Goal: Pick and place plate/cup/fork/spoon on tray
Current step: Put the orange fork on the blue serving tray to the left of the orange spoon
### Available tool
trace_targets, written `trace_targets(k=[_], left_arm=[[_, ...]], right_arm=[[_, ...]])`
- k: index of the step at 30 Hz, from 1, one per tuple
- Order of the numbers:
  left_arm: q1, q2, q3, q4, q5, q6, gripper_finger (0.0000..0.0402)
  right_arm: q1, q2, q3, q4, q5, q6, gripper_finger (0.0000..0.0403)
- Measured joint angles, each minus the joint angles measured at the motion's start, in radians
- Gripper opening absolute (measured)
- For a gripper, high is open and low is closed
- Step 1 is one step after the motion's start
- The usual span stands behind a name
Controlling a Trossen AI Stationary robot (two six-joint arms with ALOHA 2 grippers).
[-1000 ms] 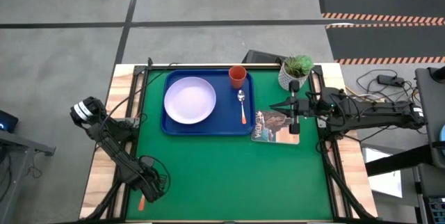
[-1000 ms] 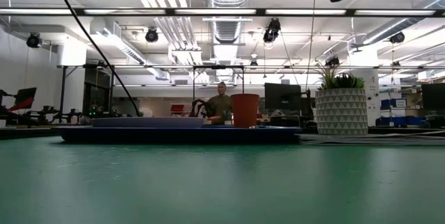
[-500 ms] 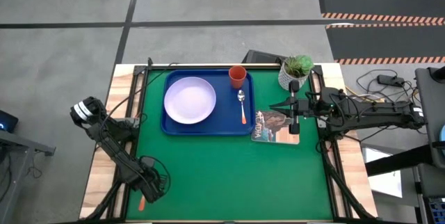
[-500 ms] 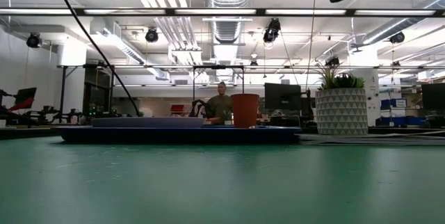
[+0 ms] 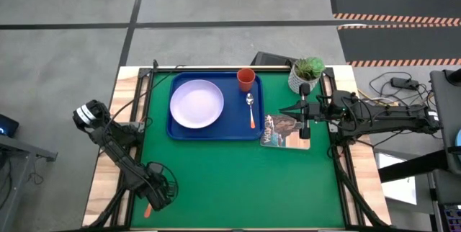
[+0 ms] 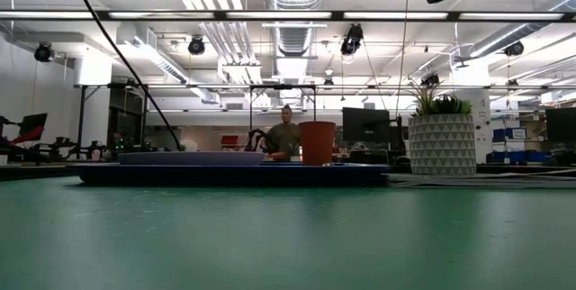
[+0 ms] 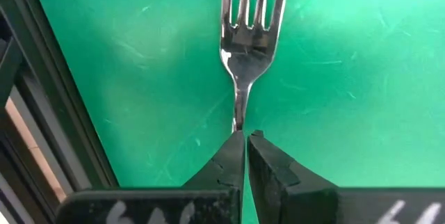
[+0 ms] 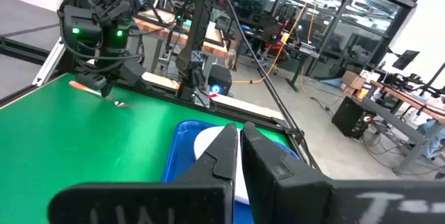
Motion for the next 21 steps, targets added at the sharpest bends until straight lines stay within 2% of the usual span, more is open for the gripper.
trace_targets(k=[9,21], left_arm=[[0.017,-0.038,0.042,0.001,-0.029,0.007,0.0],[0.016,-0.038,0.013,0.002,-0.029,0.002,0.0]], right_arm=[[0.0,0.0,0.0,0.0,0.0,-0.004,0.0009],[0.0,0.0,0.0,0.0,0.001,-0.016,0.0009]])
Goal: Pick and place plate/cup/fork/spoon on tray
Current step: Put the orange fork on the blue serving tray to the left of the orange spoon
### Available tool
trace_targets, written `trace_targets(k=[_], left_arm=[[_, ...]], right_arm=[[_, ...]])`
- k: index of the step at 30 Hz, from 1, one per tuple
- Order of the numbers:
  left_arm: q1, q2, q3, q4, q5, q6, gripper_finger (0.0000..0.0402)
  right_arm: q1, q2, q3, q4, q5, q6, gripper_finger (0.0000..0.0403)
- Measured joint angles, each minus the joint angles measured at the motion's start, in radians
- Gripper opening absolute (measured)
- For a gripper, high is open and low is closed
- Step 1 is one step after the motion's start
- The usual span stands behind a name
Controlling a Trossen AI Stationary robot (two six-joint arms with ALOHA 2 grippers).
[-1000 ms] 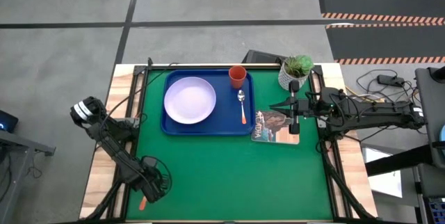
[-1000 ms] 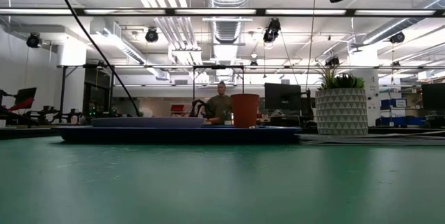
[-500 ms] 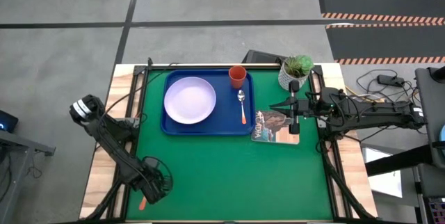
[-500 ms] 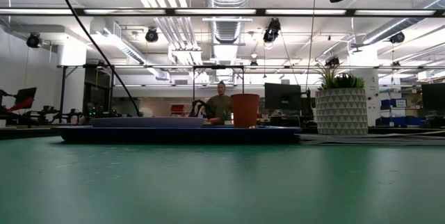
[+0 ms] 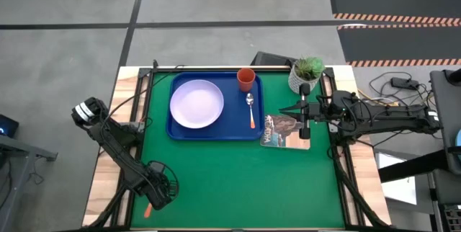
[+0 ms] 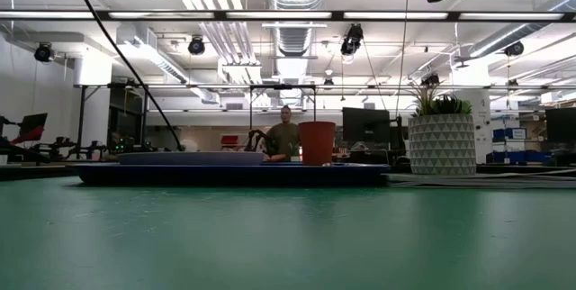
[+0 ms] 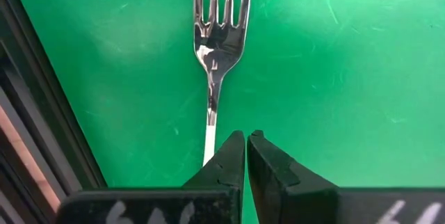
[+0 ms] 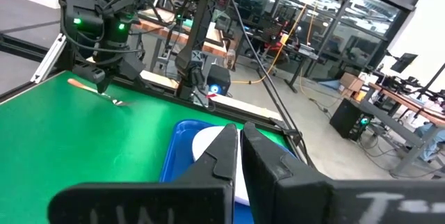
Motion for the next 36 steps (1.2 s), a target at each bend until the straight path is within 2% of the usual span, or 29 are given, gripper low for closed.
trace_targets(k=[4,13,17,28,32,36], left_arm=[[0.0,0.0,-0.005,0.002,0.0,0.0,0.0019],[-0.001,0.012,-0.014,0.009,-0.001,0.0,0.0113],[-0.001,0.027,-0.026,0.023,-0.002,0.006,0.0135],[0.0,0.034,-0.032,0.027,-0.006,0.007,0.0136],[0.0,0.034,-0.032,0.027,-0.005,0.006,0.0109],[0.0,0.034,-0.032,0.025,-0.005,0.006,0.0062]], right_arm=[[0.0,0.0,0.0,0.0,0.0,-0.002,0.0009],[0.0,0.0,0.0,0.0,0.0,-0.002,0.0009],[0.0,0.0,0.0,0.0,0.0,-0.002,0.0009],[0.0,0.0,0.0,0.0,0.0,-0.002,0.0009],[0.0,0.0,0.0,0.0,0.0,-0.003,0.0009],[0.0,0.0,0.0,0.0,0.0,-0.003,0.0009]])
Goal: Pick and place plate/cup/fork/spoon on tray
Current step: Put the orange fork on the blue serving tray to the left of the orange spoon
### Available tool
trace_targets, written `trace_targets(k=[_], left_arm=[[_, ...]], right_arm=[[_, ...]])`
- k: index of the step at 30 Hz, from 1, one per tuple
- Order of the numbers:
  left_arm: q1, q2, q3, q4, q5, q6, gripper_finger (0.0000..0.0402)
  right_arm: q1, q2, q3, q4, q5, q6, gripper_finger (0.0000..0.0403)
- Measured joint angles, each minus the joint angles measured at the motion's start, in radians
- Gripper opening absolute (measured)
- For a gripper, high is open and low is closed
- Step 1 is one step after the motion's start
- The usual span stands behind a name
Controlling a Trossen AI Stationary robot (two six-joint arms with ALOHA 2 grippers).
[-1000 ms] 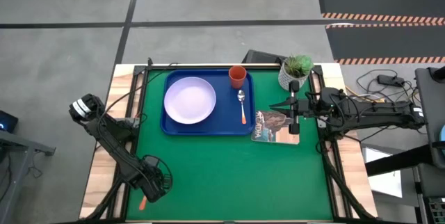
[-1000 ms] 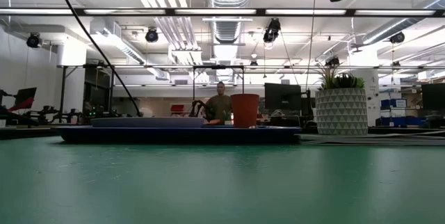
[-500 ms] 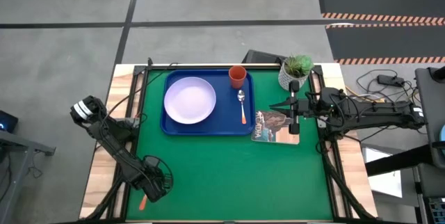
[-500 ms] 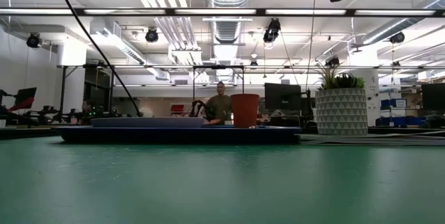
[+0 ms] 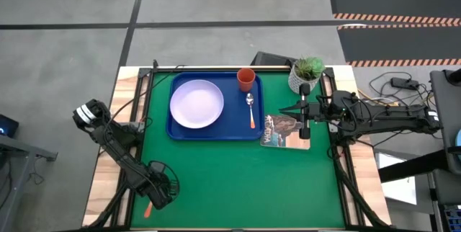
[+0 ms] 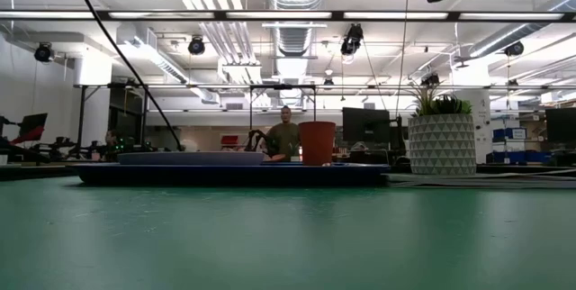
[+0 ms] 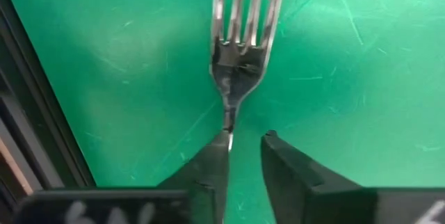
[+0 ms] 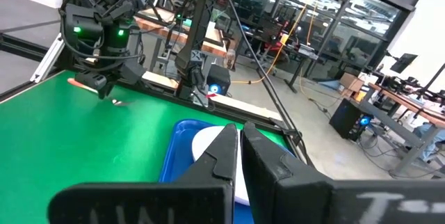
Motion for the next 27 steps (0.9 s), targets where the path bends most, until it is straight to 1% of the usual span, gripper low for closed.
trace_targets(k=[3,5,14,18,24,27], left_arm=[[0.0,0.0,0.0,-0.001,0.001,0.0,0.0022],[0.0,0.0,0.0,-0.002,0.001,0.0,0.0006],[0.0,0.0,0.0,-0.001,-0.001,-0.008,0.0009],[-0.001,0.0,-0.001,0.0,-0.012,-0.007,0.0027],[-0.016,-0.005,-0.02,0.004,-0.085,0.019,0.0078],[-0.02,-0.006,-0.032,0.006,-0.093,0.027,0.0096]], right_arm=[[0.0,0.0,0.0,0.0,0.0,0.0,0.0009],[0.0,0.0,0.0,0.0,0.0,0.0,0.0009],[0.0,0.0,0.0,-0.009,0.0,0.0,0.0009],[0.0,0.0,0.0,-0.008,0.0,0.0,0.0009],[0.0,0.0,0.0,-0.008,0.0,0.0,0.0009],[0.0,0.0,0.0,-0.008,0.0,0.0,0.0009]])
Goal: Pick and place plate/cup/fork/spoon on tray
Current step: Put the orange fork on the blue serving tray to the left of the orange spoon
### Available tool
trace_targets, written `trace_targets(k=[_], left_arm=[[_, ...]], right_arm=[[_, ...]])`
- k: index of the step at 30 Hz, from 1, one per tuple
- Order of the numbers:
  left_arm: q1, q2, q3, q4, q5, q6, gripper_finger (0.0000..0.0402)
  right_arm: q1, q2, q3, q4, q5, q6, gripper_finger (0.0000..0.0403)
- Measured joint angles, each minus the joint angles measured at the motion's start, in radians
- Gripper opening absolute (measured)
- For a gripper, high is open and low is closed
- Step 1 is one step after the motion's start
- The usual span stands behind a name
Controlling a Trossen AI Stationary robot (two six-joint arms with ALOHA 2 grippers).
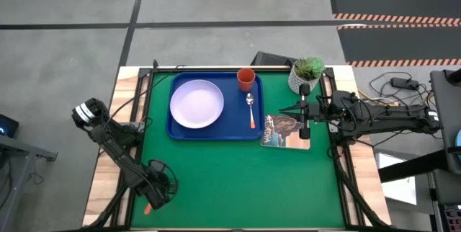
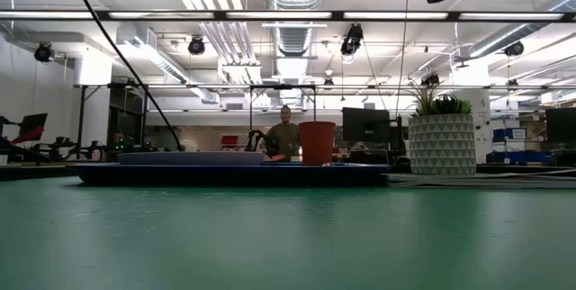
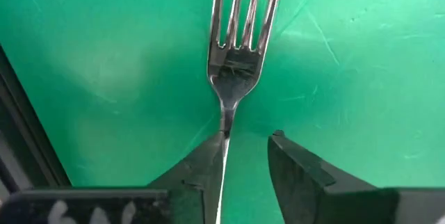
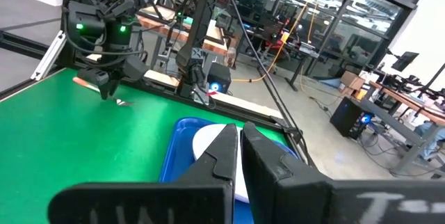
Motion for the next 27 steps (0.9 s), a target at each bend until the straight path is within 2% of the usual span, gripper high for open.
trace_targets(k=[8,17,27], left_arm=[[-0.019,0.004,-0.022,-0.003,-0.015,-0.009,0.0097],[-0.019,0.004,-0.025,-0.007,-0.001,-0.008,0.0009],[-0.019,-0.008,0.025,-0.068,-0.029,0.001,0.0002]], right_arm=[[0.0,0.0,0.0,-0.001,0.0,0.0,0.0009],[0.0,-0.001,0.0,-0.007,0.0,0.0,0.0009],[0.0,-0.001,0.0,-0.007,0.0,0.0,0.0009]])
